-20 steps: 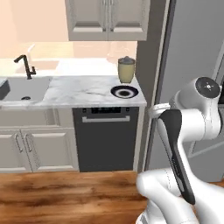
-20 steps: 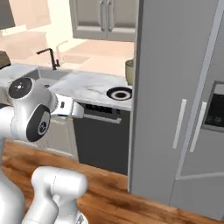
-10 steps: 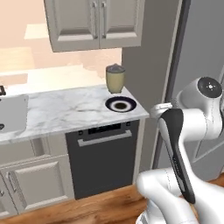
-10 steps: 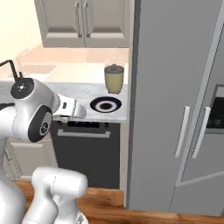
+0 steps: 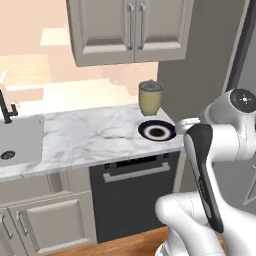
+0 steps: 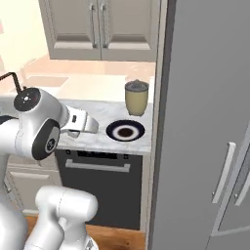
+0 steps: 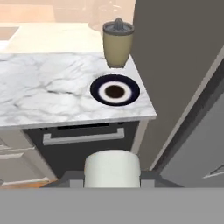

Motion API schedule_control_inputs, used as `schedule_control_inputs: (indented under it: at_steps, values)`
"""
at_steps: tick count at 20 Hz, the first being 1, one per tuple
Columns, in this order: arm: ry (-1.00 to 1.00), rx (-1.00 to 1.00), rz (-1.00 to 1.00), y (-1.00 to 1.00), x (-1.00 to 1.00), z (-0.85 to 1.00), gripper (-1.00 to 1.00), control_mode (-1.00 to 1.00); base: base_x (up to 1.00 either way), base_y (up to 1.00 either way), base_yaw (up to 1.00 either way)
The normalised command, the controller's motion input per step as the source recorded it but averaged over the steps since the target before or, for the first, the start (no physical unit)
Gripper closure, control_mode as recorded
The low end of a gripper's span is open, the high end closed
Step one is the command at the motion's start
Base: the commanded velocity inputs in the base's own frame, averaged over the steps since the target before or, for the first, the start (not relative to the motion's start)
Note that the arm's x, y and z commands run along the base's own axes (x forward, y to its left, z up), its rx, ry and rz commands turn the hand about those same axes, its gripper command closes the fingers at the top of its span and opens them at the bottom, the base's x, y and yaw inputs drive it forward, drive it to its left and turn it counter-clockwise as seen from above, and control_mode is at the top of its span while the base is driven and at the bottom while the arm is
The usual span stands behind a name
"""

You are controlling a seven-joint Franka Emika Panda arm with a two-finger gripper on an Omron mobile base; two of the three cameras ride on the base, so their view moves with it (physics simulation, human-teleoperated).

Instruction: Pick the marshmallow from the microwave and place it on plate located on the counter.

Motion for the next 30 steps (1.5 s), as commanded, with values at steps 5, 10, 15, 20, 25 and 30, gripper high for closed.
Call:
schedule_control_inputs:
  at_steps: [5,10,15,20,25,30]
  values:
    - [0.00,0.00,0.00,0.00,0.00,0.00,1.00,1.00,0.70,0.00,0.23]
    - [0.00,0.00,0.00,0.00,0.00,0.00,1.00,1.00,0.68,0.00,0.15]
    - [0.00,0.00,0.00,0.00,0.00,0.00,1.00,1.00,0.64,0.00,0.14]
    - [0.00,0.00,0.00,0.00,0.00,0.00,1.00,1.00,0.25,-0.11,0.09]
    - [0.09,0.04,0.00,-0.35,0.35,-0.26,1.00,-1.00,0.08,-0.03,0.01]
    - [0.12,0.10,-0.13,-0.58,0.69,-0.68,1.00,-1.00,0.00,0.00,0.00]
